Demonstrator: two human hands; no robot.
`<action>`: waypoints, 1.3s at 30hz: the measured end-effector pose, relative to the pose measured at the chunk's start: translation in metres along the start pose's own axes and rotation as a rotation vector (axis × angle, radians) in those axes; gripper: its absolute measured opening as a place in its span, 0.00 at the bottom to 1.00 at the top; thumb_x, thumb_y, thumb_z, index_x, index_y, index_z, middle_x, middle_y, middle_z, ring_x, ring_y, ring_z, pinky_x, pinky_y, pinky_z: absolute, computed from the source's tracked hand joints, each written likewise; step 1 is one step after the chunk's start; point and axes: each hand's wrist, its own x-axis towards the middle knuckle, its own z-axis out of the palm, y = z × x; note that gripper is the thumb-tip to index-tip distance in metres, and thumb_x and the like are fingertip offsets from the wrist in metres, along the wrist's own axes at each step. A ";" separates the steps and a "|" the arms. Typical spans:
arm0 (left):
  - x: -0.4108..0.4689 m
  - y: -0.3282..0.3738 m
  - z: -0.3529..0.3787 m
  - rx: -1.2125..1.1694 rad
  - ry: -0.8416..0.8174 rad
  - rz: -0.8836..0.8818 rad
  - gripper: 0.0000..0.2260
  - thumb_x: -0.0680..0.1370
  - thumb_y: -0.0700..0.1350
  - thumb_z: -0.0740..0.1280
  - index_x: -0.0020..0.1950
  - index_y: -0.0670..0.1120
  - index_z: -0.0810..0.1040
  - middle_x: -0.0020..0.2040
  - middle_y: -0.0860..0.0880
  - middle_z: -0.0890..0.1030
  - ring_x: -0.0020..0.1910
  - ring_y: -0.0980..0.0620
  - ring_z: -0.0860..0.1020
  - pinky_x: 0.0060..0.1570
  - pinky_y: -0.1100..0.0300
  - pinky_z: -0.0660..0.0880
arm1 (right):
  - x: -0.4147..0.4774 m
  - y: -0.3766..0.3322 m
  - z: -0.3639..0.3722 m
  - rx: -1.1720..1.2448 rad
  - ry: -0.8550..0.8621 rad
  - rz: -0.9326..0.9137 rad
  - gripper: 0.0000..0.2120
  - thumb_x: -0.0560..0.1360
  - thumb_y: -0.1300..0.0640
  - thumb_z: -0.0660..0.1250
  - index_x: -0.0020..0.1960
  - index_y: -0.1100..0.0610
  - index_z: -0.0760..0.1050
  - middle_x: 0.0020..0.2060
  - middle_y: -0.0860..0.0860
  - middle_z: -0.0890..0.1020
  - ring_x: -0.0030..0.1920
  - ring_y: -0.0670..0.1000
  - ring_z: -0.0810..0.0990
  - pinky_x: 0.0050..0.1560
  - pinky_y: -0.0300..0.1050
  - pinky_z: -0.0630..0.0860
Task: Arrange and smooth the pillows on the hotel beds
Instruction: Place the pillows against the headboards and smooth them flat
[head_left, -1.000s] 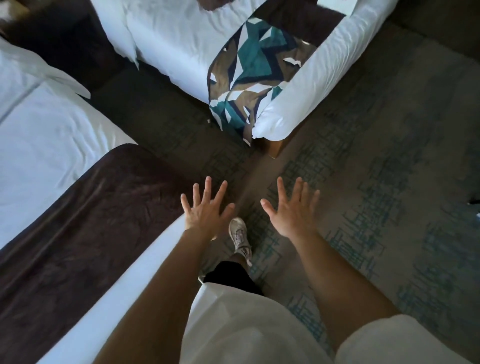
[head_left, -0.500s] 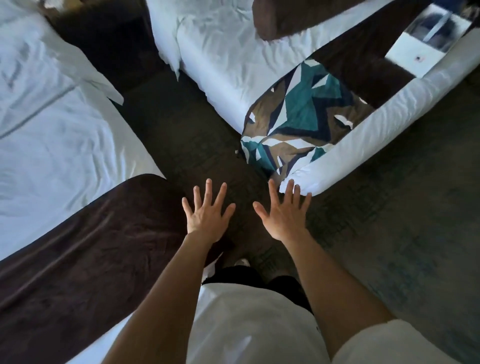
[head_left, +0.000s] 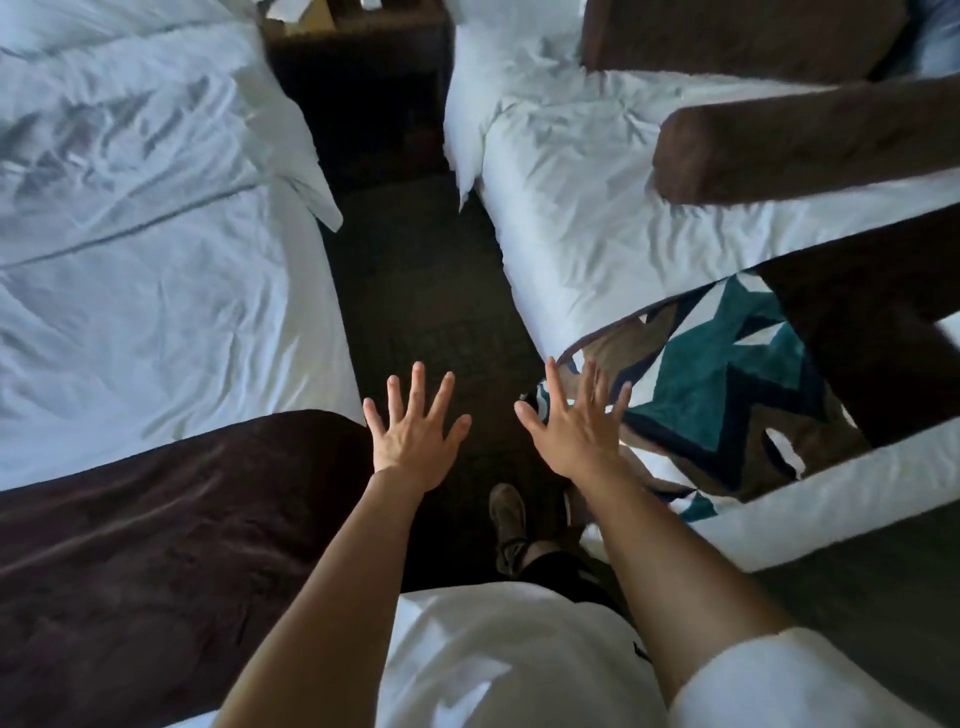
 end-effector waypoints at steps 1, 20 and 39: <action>0.016 0.004 -0.007 -0.008 0.012 -0.030 0.31 0.80 0.70 0.41 0.80 0.62 0.36 0.82 0.50 0.34 0.81 0.39 0.38 0.74 0.32 0.39 | 0.021 -0.001 -0.010 -0.008 -0.001 -0.023 0.41 0.75 0.25 0.36 0.82 0.43 0.38 0.81 0.63 0.43 0.81 0.64 0.42 0.76 0.72 0.37; 0.253 -0.055 -0.129 -0.105 0.122 -0.316 0.31 0.79 0.71 0.40 0.80 0.65 0.36 0.83 0.51 0.36 0.81 0.40 0.37 0.70 0.34 0.32 | 0.319 -0.125 -0.137 -0.126 -0.006 -0.339 0.42 0.74 0.26 0.36 0.81 0.45 0.33 0.81 0.63 0.39 0.81 0.65 0.39 0.76 0.71 0.37; 0.525 -0.192 -0.308 -0.145 0.222 -0.404 0.33 0.77 0.73 0.38 0.79 0.64 0.36 0.83 0.50 0.37 0.81 0.39 0.39 0.69 0.34 0.32 | 0.582 -0.321 -0.269 -0.152 0.062 -0.430 0.40 0.76 0.26 0.38 0.81 0.45 0.34 0.81 0.62 0.40 0.81 0.64 0.40 0.75 0.69 0.35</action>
